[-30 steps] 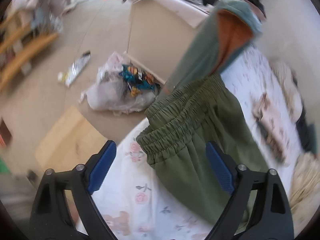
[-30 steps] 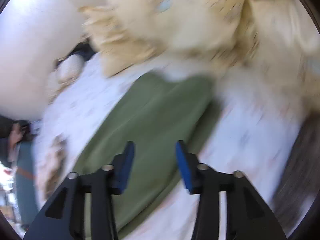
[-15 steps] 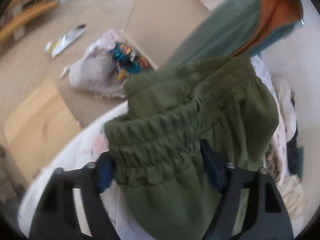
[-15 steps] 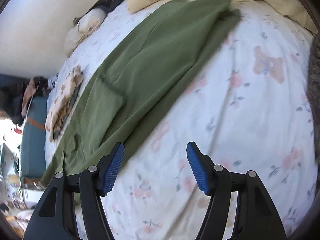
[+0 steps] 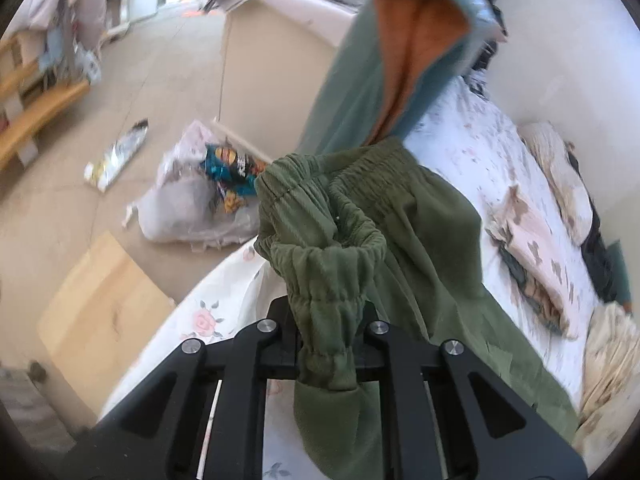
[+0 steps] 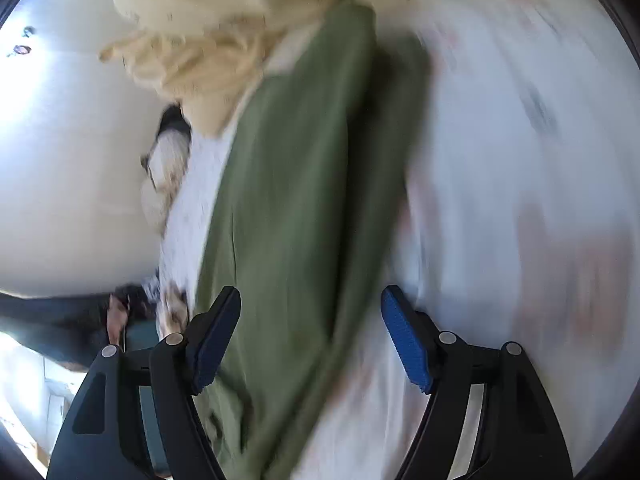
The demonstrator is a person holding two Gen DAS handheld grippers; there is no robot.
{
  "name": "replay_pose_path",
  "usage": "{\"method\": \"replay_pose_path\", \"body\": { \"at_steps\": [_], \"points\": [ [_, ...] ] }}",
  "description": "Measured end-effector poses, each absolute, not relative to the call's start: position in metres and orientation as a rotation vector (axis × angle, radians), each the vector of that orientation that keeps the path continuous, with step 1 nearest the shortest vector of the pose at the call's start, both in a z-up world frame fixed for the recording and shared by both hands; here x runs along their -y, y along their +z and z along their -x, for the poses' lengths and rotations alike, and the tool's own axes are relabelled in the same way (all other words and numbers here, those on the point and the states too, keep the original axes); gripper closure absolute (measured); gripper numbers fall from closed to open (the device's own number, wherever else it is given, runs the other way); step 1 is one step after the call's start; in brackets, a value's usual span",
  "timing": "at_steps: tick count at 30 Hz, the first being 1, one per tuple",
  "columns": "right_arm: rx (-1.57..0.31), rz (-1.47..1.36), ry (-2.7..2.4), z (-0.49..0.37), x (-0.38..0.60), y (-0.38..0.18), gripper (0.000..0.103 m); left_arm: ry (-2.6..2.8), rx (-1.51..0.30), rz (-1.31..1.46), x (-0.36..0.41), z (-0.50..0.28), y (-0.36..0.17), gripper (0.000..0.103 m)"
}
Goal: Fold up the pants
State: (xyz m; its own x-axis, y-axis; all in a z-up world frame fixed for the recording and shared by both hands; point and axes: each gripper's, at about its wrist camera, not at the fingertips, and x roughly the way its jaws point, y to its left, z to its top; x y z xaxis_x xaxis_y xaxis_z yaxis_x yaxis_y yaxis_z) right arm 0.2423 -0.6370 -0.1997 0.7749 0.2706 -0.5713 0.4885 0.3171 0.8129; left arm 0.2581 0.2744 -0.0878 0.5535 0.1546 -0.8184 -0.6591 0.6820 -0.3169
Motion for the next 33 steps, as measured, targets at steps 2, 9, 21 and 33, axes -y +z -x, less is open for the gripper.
{"method": "replay_pose_path", "body": {
  "at_steps": [2,9,21,33],
  "points": [
    [-0.698,-1.275,-0.181,-0.254,0.650,-0.204,0.032,0.529,-0.863,0.615,-0.270,-0.259,-0.080,0.093],
    [-0.715,-1.023,-0.381,-0.268,0.661,-0.175,0.102,0.507,-0.844,0.561,-0.261,-0.254,-0.042,0.093],
    [-0.778,-0.937,-0.426,-0.194,0.654,-0.091,0.103,0.435,-0.789,0.579,-0.300,-0.182,0.038,0.094],
    [-1.366,-0.728,-0.528,-0.122,0.577,-0.164,0.089,0.421,-0.969,0.455,-0.348,-0.091,0.011,0.094]
  ]
}}
